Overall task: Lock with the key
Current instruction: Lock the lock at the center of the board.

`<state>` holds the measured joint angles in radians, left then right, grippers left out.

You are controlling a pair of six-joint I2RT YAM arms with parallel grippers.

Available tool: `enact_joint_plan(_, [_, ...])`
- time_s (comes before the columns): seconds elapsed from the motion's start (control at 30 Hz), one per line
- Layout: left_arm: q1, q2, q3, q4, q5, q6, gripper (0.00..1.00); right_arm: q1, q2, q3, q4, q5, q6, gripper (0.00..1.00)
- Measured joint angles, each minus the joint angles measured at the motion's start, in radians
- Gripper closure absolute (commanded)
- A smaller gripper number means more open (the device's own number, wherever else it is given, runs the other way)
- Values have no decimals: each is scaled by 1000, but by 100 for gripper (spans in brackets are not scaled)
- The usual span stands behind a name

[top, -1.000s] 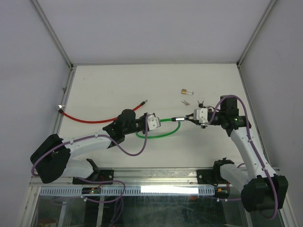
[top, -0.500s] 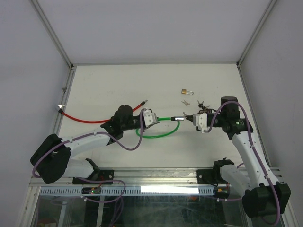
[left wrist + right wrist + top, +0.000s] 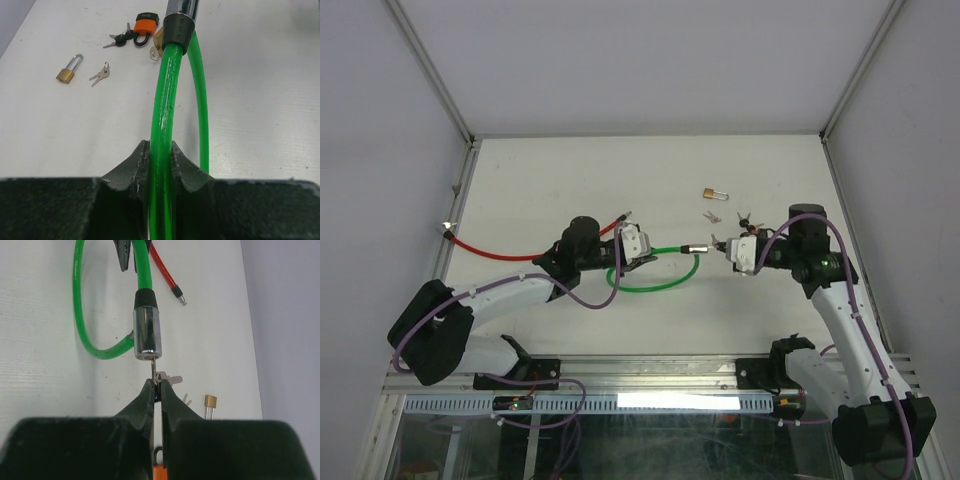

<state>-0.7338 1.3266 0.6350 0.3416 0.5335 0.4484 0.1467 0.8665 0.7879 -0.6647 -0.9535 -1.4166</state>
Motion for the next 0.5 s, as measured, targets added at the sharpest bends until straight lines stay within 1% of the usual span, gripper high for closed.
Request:
enact_joint_plan(0.1, [9,0,0,-7,-4,-3,100,-26,0,10,-6,20,28,100])
enact_joint_plan(0.17, [24,-6,-6,-21,-9,-5,100,-60,-2,21,-4,62,45,100])
enact_joint_plan(0.3, [41,-23,-23,-31,-24,-22,100,-96,2,31,2,103,110,100])
enact_joint_plan(0.37, [41,-33,-37,-44,-28,-36,100,-103,10,32,24,109,175,100])
enact_joint_plan(0.5, [41,-63,-82,-57,-29,-89,100,-119,27,30,125,111,401,100])
